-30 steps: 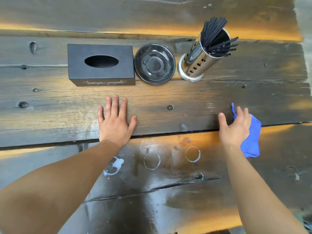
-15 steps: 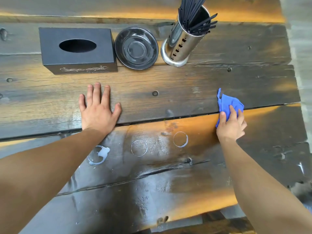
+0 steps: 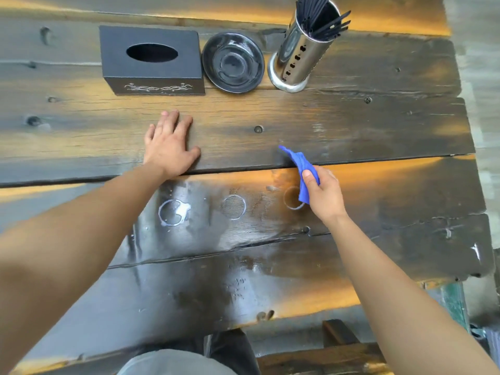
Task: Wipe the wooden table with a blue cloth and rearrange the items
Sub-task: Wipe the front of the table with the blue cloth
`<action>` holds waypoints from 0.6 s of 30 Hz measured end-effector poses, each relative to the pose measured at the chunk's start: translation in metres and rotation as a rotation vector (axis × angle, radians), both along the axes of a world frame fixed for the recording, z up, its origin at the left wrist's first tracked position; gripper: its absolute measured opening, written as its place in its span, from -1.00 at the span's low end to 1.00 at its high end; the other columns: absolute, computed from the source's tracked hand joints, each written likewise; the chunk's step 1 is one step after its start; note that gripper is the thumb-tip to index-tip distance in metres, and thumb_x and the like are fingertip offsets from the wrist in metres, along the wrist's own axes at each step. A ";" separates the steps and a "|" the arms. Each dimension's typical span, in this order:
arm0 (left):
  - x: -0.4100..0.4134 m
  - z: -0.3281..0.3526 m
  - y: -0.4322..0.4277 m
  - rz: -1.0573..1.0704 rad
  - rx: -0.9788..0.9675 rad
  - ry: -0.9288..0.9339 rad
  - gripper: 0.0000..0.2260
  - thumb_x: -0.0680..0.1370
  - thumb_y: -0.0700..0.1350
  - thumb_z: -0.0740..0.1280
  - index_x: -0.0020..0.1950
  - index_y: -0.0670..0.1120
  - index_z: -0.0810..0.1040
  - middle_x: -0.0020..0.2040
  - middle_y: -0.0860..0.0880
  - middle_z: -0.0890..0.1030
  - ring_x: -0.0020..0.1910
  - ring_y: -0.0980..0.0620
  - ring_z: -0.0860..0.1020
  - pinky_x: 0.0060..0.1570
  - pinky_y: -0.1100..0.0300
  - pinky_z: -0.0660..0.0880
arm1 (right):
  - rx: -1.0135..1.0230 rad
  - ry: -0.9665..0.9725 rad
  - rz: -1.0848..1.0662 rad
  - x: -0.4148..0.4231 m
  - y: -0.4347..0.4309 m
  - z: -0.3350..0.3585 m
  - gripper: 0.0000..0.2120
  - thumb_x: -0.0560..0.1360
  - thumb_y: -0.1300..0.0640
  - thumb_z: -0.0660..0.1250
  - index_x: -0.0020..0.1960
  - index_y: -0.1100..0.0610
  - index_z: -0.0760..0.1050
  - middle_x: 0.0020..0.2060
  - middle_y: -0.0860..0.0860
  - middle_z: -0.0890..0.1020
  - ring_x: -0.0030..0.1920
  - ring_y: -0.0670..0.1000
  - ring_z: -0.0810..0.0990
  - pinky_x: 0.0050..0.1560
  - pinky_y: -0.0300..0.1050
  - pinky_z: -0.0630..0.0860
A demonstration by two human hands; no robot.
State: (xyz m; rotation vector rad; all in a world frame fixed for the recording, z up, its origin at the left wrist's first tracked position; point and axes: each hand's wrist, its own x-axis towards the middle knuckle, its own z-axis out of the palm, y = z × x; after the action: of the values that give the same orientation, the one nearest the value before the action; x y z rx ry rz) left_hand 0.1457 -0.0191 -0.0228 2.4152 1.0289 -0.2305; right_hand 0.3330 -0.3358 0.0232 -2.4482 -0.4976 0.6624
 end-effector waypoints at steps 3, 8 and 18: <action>-0.041 0.024 0.010 0.091 -0.172 -0.100 -0.41 0.49 0.13 0.22 0.49 -0.07 0.47 0.59 -0.10 0.32 0.54 -0.15 0.33 0.52 -0.01 0.25 | 0.059 -0.017 0.174 -0.034 0.031 0.009 -0.82 0.71 0.10 0.22 0.14 0.09 0.58 0.14 0.02 0.57 0.22 0.10 0.44 0.33 -0.08 0.27; -0.158 0.022 -0.020 0.310 0.050 -0.146 -0.49 0.56 0.08 0.19 0.44 -0.13 0.50 0.54 -0.17 0.39 0.53 -0.22 0.34 0.49 -0.12 0.29 | 0.073 -0.089 0.493 -0.090 0.103 0.006 -0.70 0.70 0.11 0.27 0.38 0.16 0.57 0.36 0.11 0.56 0.35 0.24 0.42 0.38 -0.08 0.25; -0.256 -0.023 -0.048 0.428 0.266 0.144 -0.44 0.67 0.19 0.02 0.67 0.14 0.08 0.70 -0.05 0.06 0.68 -0.08 -0.06 0.57 -0.23 -0.13 | -0.170 -0.409 1.016 -0.136 0.198 -0.036 -0.51 0.70 -0.18 0.13 0.61 -0.12 0.29 0.67 -0.08 0.16 0.69 0.07 0.01 0.55 0.09 0.08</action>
State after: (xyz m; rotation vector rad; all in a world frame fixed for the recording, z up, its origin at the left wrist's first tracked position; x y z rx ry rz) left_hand -0.1101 -0.0669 -0.0458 2.3548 1.7032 -0.1234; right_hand 0.1968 -0.1375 -0.0129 -2.3639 -1.9727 0.5647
